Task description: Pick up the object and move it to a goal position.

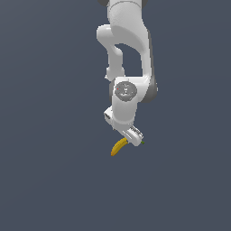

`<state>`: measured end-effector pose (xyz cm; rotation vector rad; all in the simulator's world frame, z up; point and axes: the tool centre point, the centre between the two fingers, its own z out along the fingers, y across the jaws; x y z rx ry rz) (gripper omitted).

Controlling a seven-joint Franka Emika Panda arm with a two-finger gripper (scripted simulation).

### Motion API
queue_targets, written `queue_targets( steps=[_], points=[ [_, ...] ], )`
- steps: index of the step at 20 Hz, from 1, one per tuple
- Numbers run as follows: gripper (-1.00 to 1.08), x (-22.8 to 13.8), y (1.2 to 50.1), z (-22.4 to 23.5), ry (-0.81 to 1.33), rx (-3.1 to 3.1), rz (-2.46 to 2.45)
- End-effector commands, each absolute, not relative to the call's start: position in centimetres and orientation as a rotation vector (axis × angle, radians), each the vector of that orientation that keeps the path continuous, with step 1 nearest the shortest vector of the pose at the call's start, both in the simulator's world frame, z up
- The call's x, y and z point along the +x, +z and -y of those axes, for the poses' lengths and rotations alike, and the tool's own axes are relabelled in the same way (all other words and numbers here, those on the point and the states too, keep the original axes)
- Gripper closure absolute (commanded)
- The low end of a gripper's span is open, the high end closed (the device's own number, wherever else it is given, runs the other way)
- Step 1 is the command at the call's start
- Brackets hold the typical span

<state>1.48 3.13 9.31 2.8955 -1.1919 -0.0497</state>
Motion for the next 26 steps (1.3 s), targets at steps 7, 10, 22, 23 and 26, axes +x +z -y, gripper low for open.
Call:
queue_targets(
  steps=[7, 10, 22, 23, 26],
  points=[
    [-0.92, 2.2, 8.0, -4.5, -0.024, 2.758, 1.493],
    [-0.92, 2.4, 7.6, -4.9, -0.016, 2.714, 1.575],
    [-0.92, 2.8, 6.9, -5.7, 0.0, 2.615, 1.74],
    [-0.92, 2.8, 6.9, -5.7, 0.0, 2.614, 1.743],
    [-0.92, 2.8, 6.9, -5.7, -0.001, 2.617, 1.738]
  ],
)
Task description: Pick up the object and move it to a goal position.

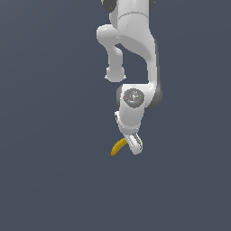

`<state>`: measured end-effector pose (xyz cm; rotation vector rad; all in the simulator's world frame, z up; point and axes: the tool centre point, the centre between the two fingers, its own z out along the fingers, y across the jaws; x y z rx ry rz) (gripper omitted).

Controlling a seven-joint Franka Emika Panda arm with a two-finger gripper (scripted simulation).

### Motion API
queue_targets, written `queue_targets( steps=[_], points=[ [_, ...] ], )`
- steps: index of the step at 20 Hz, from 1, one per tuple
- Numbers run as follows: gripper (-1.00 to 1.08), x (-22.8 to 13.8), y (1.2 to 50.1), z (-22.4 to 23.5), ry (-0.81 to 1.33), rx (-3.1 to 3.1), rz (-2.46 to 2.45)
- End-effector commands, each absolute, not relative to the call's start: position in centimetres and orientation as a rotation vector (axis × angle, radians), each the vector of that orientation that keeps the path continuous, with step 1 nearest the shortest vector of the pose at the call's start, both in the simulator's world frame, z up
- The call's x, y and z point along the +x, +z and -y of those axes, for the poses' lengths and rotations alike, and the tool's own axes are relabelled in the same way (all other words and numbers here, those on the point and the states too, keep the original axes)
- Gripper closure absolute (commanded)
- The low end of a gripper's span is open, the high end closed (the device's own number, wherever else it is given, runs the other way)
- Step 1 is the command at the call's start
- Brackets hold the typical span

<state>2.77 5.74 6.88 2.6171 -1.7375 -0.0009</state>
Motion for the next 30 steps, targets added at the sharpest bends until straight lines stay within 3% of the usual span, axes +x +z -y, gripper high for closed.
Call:
queue_targets(
  steps=[1, 16, 17, 30],
  points=[
    [-0.92, 2.8, 6.7, -5.7, -0.001, 2.617, 1.738],
    [-0.92, 2.8, 1.9, -5.7, 0.0, 2.613, 1.744],
    [1.08, 2.8, 1.9, -5.7, 0.0, 2.613, 1.744],
    [1.08, 2.7, 2.1, -5.8, -0.003, 2.613, 1.743]
  ],
)
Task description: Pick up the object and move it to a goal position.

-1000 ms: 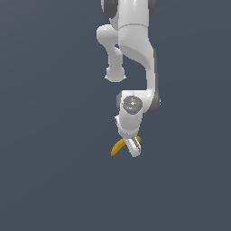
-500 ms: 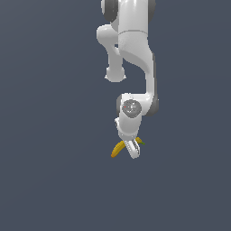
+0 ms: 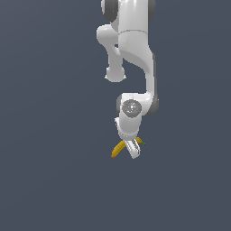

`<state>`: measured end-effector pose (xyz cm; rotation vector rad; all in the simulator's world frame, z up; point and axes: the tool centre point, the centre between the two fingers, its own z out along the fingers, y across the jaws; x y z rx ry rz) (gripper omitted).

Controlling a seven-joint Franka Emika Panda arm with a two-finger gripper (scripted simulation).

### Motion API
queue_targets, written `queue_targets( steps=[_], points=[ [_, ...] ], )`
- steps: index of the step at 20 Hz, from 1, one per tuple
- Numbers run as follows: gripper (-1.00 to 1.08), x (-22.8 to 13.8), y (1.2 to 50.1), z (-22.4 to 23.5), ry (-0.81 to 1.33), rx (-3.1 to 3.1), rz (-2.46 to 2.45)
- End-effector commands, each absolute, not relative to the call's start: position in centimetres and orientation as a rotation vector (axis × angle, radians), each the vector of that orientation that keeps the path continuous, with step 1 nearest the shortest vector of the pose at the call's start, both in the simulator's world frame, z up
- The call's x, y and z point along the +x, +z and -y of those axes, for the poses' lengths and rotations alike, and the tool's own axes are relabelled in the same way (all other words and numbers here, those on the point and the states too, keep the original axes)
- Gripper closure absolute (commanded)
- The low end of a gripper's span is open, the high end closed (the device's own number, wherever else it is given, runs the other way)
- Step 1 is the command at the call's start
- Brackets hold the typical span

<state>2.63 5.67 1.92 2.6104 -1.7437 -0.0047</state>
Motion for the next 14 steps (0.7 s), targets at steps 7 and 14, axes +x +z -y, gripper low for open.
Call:
queue_targets(
  steps=[7, 14],
  points=[
    [1.08, 2.6, 4.9, -5.9, -0.003, 2.613, 1.743],
    [1.08, 2.3, 10.8, -6.1, -0.003, 2.612, 1.745]
  ],
)
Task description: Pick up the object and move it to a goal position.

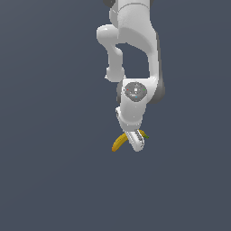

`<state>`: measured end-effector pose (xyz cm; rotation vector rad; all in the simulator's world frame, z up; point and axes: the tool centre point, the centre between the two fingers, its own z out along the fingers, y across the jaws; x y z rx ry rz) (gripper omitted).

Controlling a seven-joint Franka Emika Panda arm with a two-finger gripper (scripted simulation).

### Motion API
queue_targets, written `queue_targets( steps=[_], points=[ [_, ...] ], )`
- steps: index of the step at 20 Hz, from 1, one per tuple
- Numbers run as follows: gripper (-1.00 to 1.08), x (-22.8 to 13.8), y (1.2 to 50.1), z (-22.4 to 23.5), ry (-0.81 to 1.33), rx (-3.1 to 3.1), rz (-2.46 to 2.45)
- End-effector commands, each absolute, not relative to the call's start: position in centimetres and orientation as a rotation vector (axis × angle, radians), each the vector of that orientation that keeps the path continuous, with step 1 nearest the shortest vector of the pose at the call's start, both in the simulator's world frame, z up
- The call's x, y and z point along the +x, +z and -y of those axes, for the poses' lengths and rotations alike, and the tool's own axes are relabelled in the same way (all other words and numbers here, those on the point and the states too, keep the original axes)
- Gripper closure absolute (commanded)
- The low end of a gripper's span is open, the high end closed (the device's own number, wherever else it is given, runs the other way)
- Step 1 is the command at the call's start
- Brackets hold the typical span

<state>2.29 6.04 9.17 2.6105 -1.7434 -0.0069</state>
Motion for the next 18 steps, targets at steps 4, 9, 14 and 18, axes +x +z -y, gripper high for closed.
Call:
queue_targets(
  steps=[4, 9, 14, 18],
  points=[
    [1.08, 2.2, 15.4, -6.3, -0.002, 2.612, 1.746],
    [1.08, 2.1, 20.8, -6.5, -0.001, 2.611, 1.746],
    [1.08, 2.1, 24.7, -6.6, 0.0, 2.611, 1.746],
    [1.08, 2.1, 26.7, -6.7, 0.0, 2.611, 1.745]
  ],
)
